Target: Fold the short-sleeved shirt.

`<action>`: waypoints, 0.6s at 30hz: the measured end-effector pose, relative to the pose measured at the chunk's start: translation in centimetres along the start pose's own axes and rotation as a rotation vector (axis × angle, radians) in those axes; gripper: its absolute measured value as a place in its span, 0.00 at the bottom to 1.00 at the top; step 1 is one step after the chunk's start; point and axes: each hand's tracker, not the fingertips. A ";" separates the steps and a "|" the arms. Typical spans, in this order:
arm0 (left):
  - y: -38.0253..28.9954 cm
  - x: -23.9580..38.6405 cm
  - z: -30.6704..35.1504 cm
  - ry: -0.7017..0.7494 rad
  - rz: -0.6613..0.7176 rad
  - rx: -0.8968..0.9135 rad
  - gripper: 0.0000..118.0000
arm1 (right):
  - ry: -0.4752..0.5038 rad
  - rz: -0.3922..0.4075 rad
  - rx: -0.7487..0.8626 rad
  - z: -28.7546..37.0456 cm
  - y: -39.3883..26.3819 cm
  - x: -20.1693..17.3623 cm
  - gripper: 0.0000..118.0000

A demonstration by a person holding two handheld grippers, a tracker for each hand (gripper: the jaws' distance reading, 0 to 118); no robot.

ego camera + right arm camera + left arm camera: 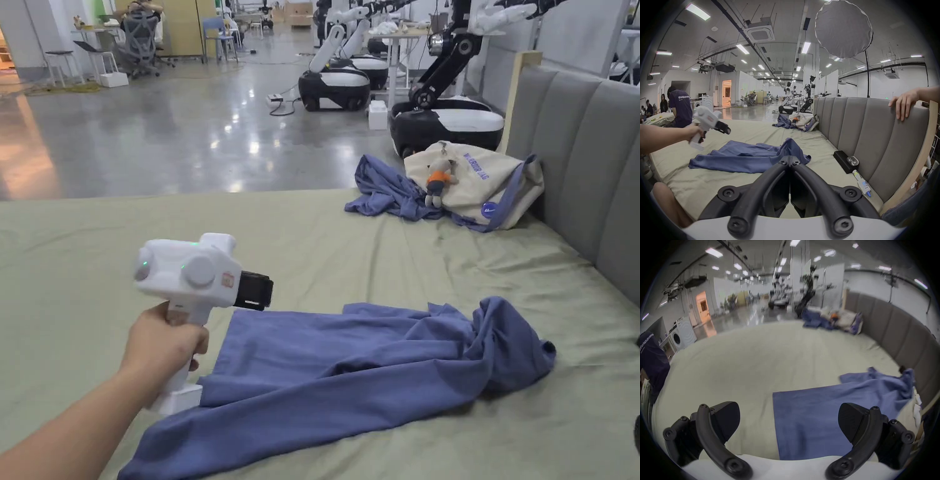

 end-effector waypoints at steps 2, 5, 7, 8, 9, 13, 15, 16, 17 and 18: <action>1.2 -1.8 -3.8 0.004 0.078 -0.044 1.00 | 0.001 0.005 -0.024 -0.5 -0.1 0.2 0.02; 1.6 -4.1 -6.7 -0.069 0.219 -0.091 1.00 | 0.001 0.007 -0.045 -1.2 -0.4 0.4 0.02; 0.4 -3.1 -6.0 -0.030 0.214 -0.095 1.00 | 0.003 0.008 -0.058 -1.6 -0.5 0.4 0.02; 0.0 -3.1 -6.1 0.003 0.188 -0.093 1.00 | 0.002 0.004 -0.067 -1.9 -0.5 0.4 0.02; -0.4 -3.0 -6.1 0.017 0.165 -0.100 1.00 | -0.001 0.004 -0.074 -2.1 -0.6 0.5 0.02; -0.6 -2.5 -7.1 -0.005 0.129 -0.135 1.00 | -0.006 0.012 -0.085 -2.4 -0.6 0.5 0.02; 0.6 -3.6 -9.2 -0.013 0.120 -0.156 1.00 | -0.004 0.016 -0.088 -2.4 -0.6 0.4 0.02; 0.7 -3.3 -9.4 -0.007 0.109 -0.174 1.00 | -0.005 0.018 -0.088 -2.5 -0.6 0.4 0.02; 0.8 -3.0 -9.4 -0.006 0.097 -0.172 0.88 | -0.004 0.020 -0.089 -2.5 -0.6 0.4 0.02; -0.8 -0.5 -6.5 0.007 0.064 -0.167 0.54 | -0.004 0.022 -0.091 -2.5 -0.5 0.3 0.02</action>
